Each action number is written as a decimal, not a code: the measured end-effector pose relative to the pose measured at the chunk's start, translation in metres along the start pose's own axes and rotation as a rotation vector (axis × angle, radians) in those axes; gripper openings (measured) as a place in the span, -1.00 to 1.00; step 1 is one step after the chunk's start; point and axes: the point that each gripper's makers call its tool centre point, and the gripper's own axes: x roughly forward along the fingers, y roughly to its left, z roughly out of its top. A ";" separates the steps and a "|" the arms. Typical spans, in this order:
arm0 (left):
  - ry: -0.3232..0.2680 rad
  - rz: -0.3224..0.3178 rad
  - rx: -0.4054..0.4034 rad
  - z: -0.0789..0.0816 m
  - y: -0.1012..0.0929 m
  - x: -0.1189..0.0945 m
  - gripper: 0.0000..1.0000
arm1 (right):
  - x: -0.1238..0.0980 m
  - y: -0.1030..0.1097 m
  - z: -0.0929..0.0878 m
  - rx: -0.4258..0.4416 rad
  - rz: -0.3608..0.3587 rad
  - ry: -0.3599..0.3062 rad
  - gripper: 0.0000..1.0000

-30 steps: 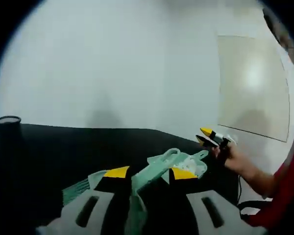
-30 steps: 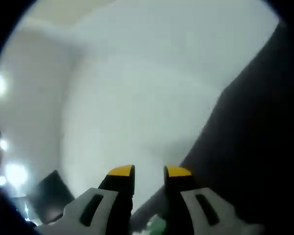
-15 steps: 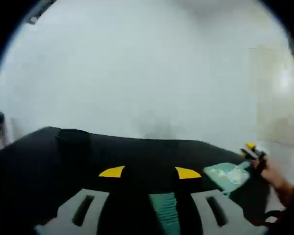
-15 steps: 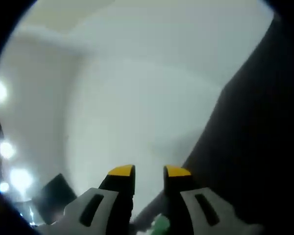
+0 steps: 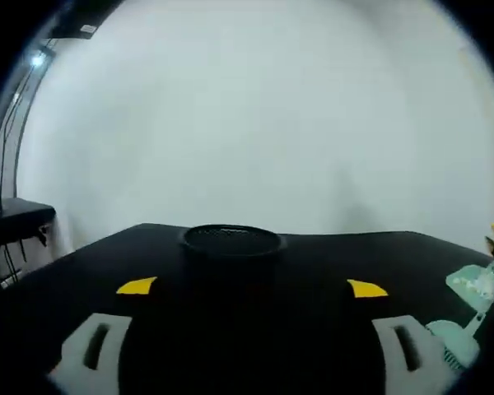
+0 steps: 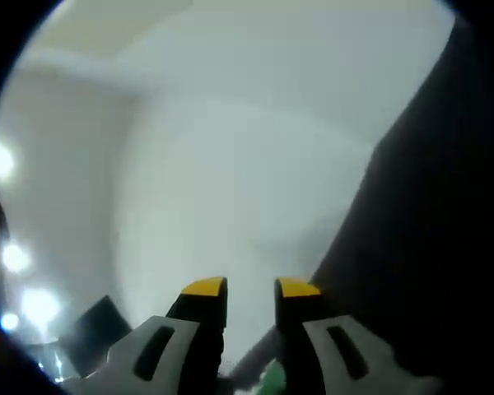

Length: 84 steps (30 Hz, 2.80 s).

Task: Pick up the broom and sweep the trash on the tabletop into the dustpan.

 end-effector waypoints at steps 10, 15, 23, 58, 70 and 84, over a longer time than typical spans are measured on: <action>-0.008 -0.024 0.019 -0.004 0.005 0.027 0.18 | 0.001 -0.002 0.002 0.007 0.001 0.003 -0.50; 0.002 -0.048 0.021 -0.003 0.000 0.033 0.07 | 0.001 -0.002 0.000 0.007 0.001 0.008 -0.50; 0.058 -0.386 0.029 -0.011 -0.098 0.034 0.07 | 0.001 -0.002 0.000 0.007 -0.002 0.006 -0.50; 0.200 -0.907 0.112 -0.033 -0.299 -0.026 0.17 | 0.000 -0.003 -0.007 0.002 -0.021 0.039 -0.50; -0.191 -0.595 0.221 0.013 -0.188 -0.069 -0.09 | -0.048 -0.015 -0.054 0.183 -0.359 0.199 -0.37; -0.185 -0.547 0.072 0.017 -0.162 -0.069 -0.11 | -0.028 -0.012 -0.115 0.259 -0.452 0.251 -0.57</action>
